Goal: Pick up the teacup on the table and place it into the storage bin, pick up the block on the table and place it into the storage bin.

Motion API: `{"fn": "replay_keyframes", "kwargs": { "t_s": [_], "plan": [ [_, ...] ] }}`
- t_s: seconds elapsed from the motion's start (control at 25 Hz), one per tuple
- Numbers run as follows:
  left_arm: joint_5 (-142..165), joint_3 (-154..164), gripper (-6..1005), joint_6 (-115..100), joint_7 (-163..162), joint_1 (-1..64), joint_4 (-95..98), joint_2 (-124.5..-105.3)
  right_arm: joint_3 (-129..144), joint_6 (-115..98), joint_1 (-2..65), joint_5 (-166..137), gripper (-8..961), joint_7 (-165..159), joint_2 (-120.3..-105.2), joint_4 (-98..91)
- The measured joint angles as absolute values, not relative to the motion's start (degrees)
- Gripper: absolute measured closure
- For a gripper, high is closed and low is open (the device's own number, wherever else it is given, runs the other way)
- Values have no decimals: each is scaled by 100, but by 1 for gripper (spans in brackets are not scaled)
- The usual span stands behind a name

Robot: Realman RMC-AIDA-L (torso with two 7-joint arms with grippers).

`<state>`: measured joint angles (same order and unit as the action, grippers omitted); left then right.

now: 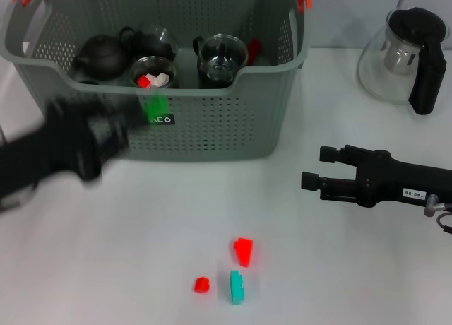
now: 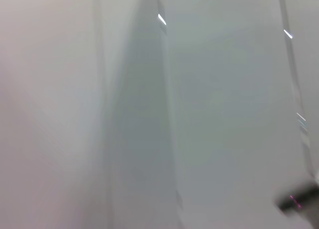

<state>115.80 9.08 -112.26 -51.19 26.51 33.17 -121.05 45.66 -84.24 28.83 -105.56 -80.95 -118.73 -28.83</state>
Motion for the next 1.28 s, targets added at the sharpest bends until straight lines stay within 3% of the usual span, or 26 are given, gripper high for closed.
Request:
{"fn": "replay_keyframes", "kwargs": {
  "t_s": [0.48, 0.84, 1.28],
  "plan": [
    [10201, 1510, 747, -8997, -7597, 3749, 3830, -11960, 4570, -8393, 2932, -10555, 26, -8058, -11915, -2889],
    [11364, 3868, 728, -6949, -9435, 3496, 5714, -12063, 4538, -8417, 2936, -10521, 26, -8054, -11928, -2918],
    [13095, 4702, 704, -6585, -11935, 3902, 6340, -12106, 4535, -8388, 2935, -10511, 26, -8034, -11947, -2919]
  ]
}}
